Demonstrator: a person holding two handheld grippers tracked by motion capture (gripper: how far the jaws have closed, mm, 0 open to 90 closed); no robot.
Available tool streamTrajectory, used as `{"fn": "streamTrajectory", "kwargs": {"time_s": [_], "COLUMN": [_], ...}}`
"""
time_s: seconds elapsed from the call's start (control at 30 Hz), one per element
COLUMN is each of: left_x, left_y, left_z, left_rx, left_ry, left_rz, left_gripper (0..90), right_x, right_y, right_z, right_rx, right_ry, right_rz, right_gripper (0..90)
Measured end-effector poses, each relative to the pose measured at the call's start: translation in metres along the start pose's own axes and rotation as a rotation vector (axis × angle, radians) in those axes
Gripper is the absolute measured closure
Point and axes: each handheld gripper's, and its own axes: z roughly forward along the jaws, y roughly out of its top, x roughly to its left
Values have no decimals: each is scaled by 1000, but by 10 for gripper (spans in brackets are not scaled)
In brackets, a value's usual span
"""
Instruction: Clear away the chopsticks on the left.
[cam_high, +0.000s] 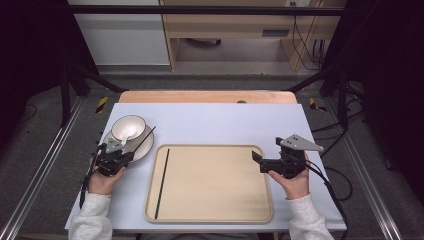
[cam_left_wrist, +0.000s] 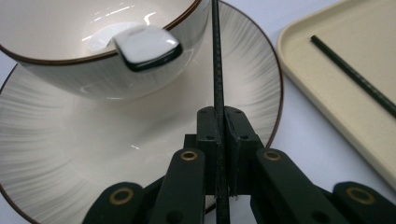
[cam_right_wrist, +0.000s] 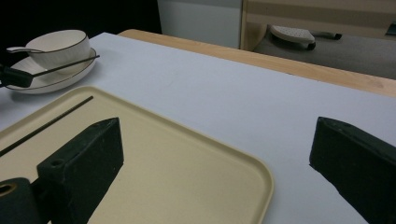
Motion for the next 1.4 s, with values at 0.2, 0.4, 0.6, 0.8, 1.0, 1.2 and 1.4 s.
{"fn": "streamTrajectory", "kwargs": {"time_s": [0.2, 0.4, 0.6, 0.8, 1.0, 1.2, 1.4], "left_x": [-11, -24, -37, -52, -66, -79, -91], "left_y": [7, 12, 16, 19, 20, 19, 20], "left_z": [-8, -17, -25, -35, -44, -49, -53], "left_rx": [-32, -66, -92, -124, -149, -170, -203], "left_ry": [-14, -12, -12, -21, -23, -15, -7], "left_rz": [-6, -26, -34, -44, -73, -90, -113], "left_gripper": [849, 850, 850, 850, 850, 850, 851], "right_x": [-1, -2, -3, -3, -3, -3, -3], "right_y": [1, 2, 2, 2, 2, 2, 2], "right_z": [-2, -4, -5, -5, -6, -6, -6], "right_rx": [-3, -12, -17, -15, -15, -18, -21], "right_ry": [-5, -9, -12, -15, -15, -15, -14], "right_rz": [-1, 3, 4, 2, 5, 6, 6], "right_gripper": [29, 29, 28, 28, 28, 28, 27]}}
